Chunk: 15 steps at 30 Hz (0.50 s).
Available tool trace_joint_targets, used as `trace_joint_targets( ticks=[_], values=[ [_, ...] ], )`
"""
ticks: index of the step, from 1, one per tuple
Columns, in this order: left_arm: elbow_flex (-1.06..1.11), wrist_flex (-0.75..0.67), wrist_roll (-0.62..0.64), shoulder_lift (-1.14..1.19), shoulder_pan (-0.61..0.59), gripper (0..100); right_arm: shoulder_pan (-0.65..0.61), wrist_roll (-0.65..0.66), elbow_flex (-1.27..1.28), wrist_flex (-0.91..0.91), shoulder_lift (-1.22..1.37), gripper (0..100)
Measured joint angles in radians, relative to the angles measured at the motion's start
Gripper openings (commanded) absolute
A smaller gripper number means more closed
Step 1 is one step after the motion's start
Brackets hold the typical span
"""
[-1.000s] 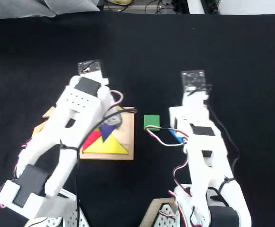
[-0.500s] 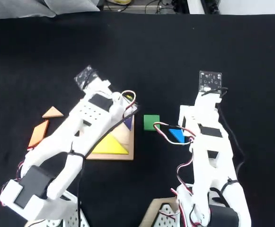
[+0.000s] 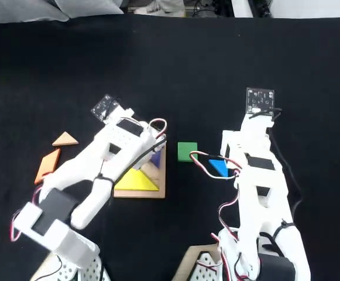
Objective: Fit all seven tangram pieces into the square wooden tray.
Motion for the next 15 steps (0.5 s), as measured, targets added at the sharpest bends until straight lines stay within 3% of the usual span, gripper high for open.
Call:
trace_joint_targets(
  ticks=[15],
  values=[
    [-0.038, 0.000, -0.052, 0.017, -0.064, 22, 0.000, 0.000, 0.000, 0.000, 0.000, 1.1]
  ],
)
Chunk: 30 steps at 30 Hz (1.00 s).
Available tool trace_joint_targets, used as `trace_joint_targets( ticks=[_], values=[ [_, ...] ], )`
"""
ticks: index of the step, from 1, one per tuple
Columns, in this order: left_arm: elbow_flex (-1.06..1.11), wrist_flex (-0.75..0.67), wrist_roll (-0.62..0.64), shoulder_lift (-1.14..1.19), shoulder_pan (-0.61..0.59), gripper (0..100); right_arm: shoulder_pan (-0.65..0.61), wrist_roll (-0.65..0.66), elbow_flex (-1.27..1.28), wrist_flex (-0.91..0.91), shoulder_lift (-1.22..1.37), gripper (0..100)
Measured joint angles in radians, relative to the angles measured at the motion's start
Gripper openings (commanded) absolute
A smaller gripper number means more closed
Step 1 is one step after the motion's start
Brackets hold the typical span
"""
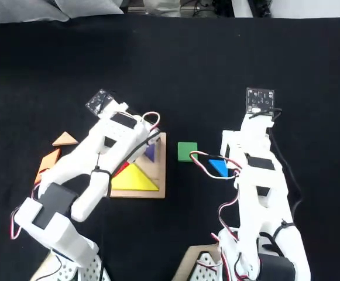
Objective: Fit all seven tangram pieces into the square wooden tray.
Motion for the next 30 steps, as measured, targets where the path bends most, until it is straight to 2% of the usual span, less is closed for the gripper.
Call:
trace_joint_targets(
  ticks=[25, 27, 30],
  values=[
    [-0.025, 0.000, -0.005, 0.003, 0.038, 22, 0.000, 0.000, 0.000, 0.000, 0.000, 1.1],
    [-0.025, 0.000, -0.005, 0.003, 0.038, 26, 0.000, 0.000, 0.000, 0.000, 0.000, 1.1],
    [-0.025, 0.000, -0.005, 0.003, 0.038, 38, 0.000, 0.000, 0.000, 0.000, 0.000, 1.1]
  ],
)
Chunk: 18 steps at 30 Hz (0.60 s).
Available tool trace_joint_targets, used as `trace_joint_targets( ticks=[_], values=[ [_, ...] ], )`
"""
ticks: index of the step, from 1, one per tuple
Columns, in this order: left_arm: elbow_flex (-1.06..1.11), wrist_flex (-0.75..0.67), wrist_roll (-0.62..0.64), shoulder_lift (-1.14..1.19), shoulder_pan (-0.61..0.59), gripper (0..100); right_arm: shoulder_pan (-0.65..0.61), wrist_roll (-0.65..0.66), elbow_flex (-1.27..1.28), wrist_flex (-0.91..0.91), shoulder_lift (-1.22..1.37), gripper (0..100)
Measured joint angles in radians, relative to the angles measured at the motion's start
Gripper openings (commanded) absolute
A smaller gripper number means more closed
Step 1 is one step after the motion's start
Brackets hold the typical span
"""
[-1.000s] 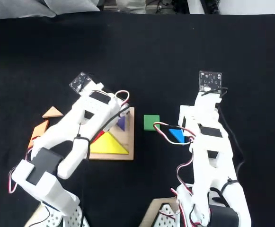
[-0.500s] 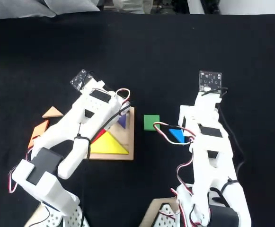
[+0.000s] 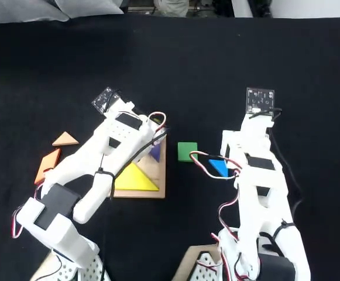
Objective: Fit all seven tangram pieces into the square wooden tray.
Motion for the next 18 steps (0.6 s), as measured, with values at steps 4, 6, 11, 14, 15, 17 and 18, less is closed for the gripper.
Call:
trace_joint_targets(
  ticks=[4, 6, 11, 14, 15, 17, 18],
  values=[
    [0.000, 0.000, 0.037, 0.000, 0.000, 48, 0.000, 0.000, 0.000, 0.000, 0.000, 1.1],
    [0.000, 0.000, 0.048, 0.000, 0.000, 47, 0.000, 0.000, 0.000, 0.000, 0.000, 1.1],
    [0.000, 0.000, 0.055, 0.000, 0.000, 44, 0.000, 0.000, 0.000, 0.000, 0.000, 1.1],
    [0.000, 0.000, 0.055, 0.000, 0.000, 44, 0.000, 0.000, 0.000, 0.000, 0.000, 1.1],
    [0.000, 0.000, 0.055, 0.000, 0.000, 44, 0.000, 0.000, 0.000, 0.000, 0.000, 1.1],
    [0.000, 0.000, 0.055, 0.000, -0.003, 44, 0.000, 0.000, 0.000, 0.000, 0.000, 1.1],
    [0.000, 0.000, 0.055, 0.000, -0.008, 44, 0.000, 0.000, 0.000, 0.000, 0.000, 1.1]
  ],
)
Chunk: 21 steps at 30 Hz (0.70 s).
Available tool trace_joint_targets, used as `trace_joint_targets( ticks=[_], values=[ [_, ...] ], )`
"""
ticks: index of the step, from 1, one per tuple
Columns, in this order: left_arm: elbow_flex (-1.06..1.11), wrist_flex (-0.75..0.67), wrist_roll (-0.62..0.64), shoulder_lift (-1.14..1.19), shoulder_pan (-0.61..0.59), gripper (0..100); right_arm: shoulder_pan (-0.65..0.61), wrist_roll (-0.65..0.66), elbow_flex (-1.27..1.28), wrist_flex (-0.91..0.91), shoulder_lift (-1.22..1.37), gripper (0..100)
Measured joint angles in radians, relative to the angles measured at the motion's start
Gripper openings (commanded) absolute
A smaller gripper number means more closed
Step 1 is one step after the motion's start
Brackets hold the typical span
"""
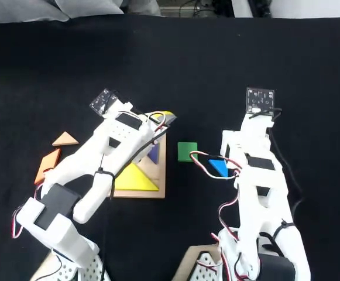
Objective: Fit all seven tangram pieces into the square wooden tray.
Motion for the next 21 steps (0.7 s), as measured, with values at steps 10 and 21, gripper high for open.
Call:
trace_joint_targets(
  ticks=[10, 21],
  values=[
    [0.000, 0.000, -0.017, 0.063, -0.020, 44, 0.000, 0.000, 0.000, 0.000, 0.000, 1.1],
    [-0.074, 0.002, -0.017, 0.112, -0.002, 44, 0.000, 0.000, 0.000, 0.000, 0.000, 1.1]
  ],
)
